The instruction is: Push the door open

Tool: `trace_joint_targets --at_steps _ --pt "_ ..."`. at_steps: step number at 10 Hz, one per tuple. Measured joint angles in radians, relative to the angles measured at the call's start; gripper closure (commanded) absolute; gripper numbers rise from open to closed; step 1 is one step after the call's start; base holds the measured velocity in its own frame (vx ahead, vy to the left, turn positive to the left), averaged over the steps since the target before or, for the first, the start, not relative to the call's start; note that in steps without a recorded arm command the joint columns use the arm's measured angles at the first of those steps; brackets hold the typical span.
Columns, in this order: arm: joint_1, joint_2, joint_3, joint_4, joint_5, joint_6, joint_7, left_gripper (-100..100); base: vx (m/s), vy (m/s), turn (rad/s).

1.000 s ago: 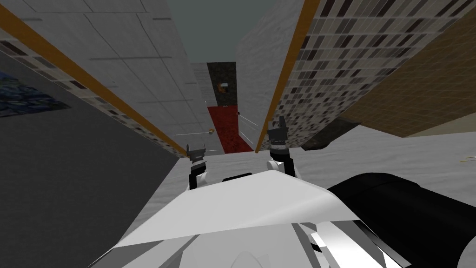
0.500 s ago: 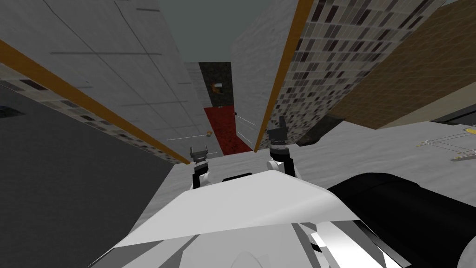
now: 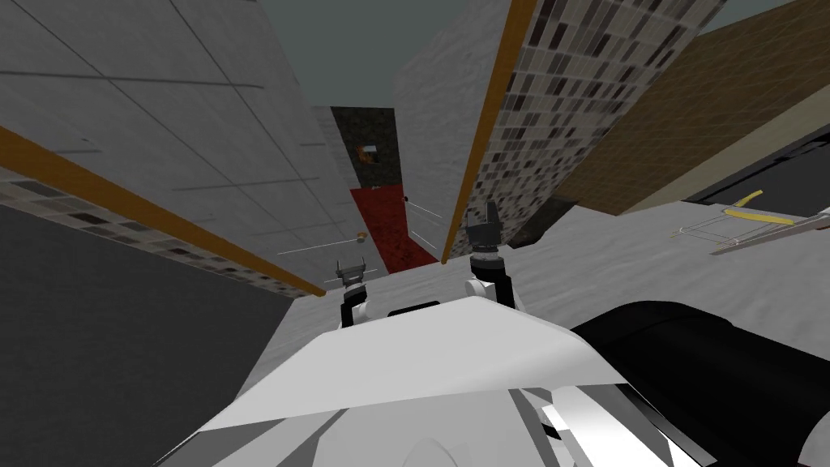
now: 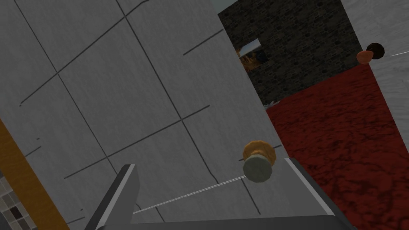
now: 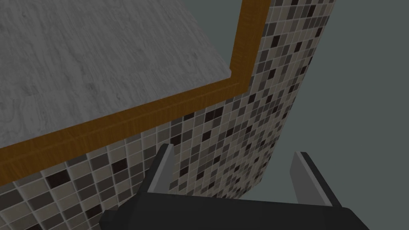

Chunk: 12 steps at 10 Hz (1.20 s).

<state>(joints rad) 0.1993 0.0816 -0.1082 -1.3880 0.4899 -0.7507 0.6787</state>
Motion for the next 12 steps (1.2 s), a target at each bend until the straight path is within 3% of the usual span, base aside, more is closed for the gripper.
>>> trace_joint_targets --at_steps 12 --pt "-0.086 -0.025 -0.045 0.278 0.157 -0.077 0.194 -100 0.039 0.111 -0.159"
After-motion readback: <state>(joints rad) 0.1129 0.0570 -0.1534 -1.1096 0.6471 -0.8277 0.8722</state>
